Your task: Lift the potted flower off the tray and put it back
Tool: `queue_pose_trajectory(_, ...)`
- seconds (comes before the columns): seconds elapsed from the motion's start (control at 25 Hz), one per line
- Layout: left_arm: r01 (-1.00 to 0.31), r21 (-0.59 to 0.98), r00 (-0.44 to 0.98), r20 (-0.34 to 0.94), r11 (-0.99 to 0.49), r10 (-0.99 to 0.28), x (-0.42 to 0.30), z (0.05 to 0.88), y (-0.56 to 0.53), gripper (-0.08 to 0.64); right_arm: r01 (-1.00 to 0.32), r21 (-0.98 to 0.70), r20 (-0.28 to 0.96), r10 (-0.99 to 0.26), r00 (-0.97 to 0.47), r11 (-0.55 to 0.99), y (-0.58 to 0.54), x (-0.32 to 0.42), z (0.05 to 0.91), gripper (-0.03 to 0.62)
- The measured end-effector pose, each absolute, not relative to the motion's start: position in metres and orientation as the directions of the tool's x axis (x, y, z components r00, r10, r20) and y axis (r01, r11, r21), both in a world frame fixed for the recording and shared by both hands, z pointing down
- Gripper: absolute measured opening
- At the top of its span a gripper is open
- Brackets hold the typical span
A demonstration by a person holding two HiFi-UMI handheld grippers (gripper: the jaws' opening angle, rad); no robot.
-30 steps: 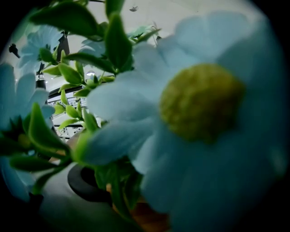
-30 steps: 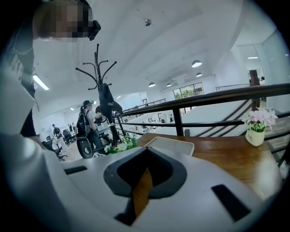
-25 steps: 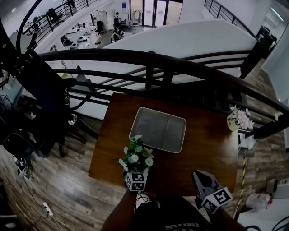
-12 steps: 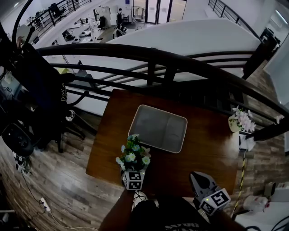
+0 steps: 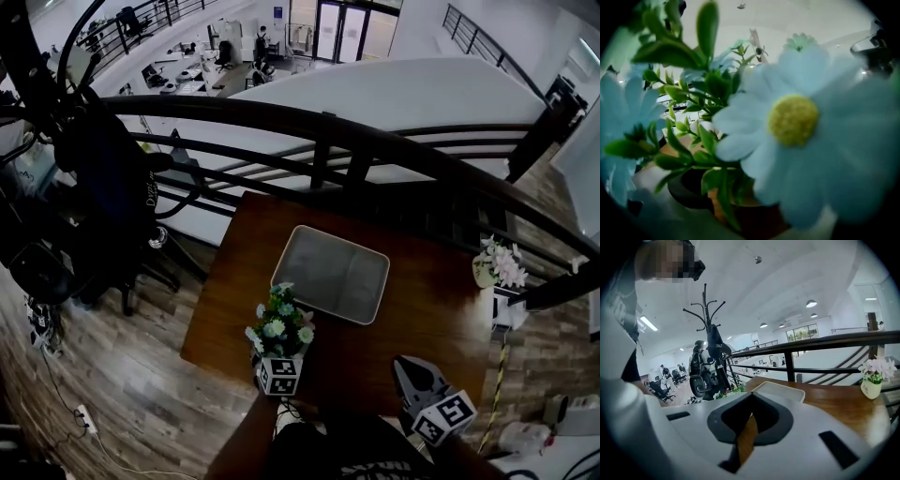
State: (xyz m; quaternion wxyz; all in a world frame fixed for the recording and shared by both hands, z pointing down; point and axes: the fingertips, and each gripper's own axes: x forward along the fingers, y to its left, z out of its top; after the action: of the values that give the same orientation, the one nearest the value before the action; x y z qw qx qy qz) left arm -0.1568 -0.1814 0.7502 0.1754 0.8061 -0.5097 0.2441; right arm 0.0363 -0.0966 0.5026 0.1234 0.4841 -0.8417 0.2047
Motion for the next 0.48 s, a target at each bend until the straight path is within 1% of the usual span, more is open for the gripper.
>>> queue_pose_trajectory(0.28, -0.909, 0.039, 0.364, 0.562, -0.415, -0.743, -0.152, 0.733, -0.158, 0.506, -0.856, -0.218, 0.379, -0.767, -0.517, 0.469, -0.087, 0.036, 0.487, -0.008)
queue_pose_trajectory(0.48, -0.912, 0.046, 0.363, 0.553, -0.407, -0.75, -0.161, 0.726, -0.136, 0.506, -0.846, -0.211, 0.351, -0.769, -0.534, 0.49, -0.083, 0.024, 0.476, -0.008)
